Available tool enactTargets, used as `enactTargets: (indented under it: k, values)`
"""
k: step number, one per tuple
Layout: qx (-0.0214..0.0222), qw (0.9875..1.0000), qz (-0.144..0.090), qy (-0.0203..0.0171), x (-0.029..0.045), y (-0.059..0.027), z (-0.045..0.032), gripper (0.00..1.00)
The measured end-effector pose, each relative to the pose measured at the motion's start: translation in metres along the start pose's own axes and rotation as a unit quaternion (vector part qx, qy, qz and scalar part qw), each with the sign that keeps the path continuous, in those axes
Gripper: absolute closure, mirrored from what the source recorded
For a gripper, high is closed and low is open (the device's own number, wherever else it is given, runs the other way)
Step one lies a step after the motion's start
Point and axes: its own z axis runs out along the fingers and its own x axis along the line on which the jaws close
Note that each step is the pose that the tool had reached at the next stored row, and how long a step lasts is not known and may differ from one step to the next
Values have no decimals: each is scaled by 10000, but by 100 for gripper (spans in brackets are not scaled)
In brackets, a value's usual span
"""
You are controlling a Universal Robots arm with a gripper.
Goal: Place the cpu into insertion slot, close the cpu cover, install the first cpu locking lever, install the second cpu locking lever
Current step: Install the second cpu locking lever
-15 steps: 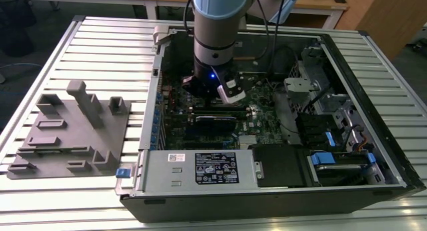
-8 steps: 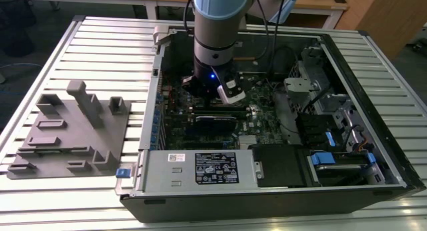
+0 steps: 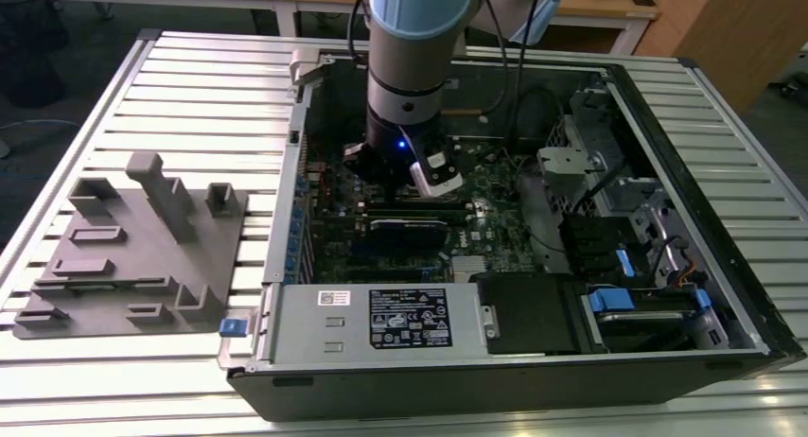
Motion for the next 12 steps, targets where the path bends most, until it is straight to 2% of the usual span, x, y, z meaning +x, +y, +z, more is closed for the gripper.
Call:
enactTargets:
  k: [12]
  values:
    - [-11, 10000, 1, 13, 0, 6, 13, 89]
